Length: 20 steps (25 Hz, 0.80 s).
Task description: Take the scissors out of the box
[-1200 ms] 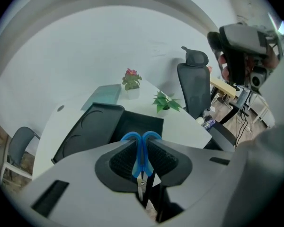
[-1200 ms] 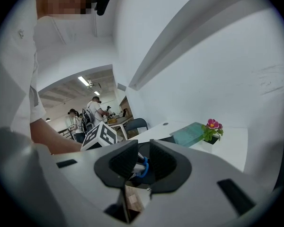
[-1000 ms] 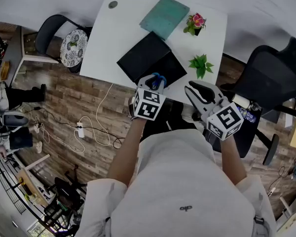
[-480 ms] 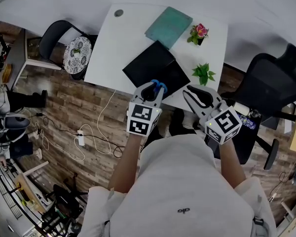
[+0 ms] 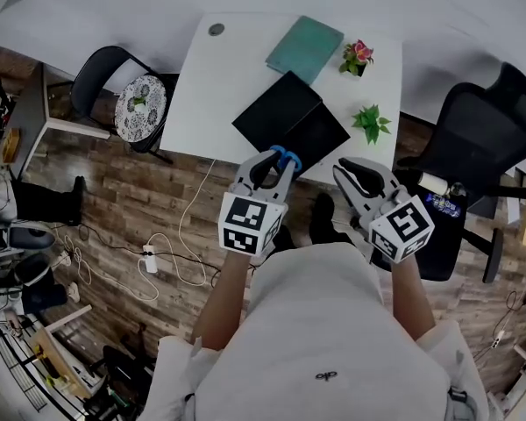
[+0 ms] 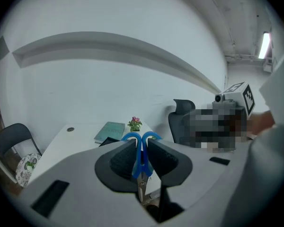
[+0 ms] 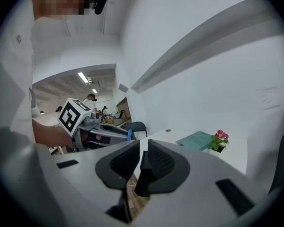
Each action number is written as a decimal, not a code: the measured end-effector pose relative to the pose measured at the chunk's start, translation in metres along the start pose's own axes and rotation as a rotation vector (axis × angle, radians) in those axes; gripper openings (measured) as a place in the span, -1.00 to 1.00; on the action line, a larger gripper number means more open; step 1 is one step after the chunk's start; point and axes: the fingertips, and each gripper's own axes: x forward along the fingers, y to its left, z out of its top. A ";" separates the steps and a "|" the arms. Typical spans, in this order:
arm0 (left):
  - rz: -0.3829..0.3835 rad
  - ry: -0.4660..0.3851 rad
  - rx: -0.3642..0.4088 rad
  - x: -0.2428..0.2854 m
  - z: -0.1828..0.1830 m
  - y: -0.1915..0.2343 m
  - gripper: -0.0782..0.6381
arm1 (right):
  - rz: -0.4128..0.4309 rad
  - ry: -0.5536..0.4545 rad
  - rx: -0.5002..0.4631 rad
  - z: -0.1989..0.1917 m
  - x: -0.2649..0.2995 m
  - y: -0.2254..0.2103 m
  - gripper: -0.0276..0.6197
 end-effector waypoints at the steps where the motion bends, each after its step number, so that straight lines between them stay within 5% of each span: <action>1: -0.008 -0.001 0.004 -0.007 -0.001 0.000 -0.54 | -0.013 -0.004 0.000 0.000 -0.001 0.006 -0.74; 20: -0.121 -0.125 0.021 -0.112 -0.014 0.001 -0.54 | -0.137 -0.070 -0.031 0.006 -0.015 0.110 -0.87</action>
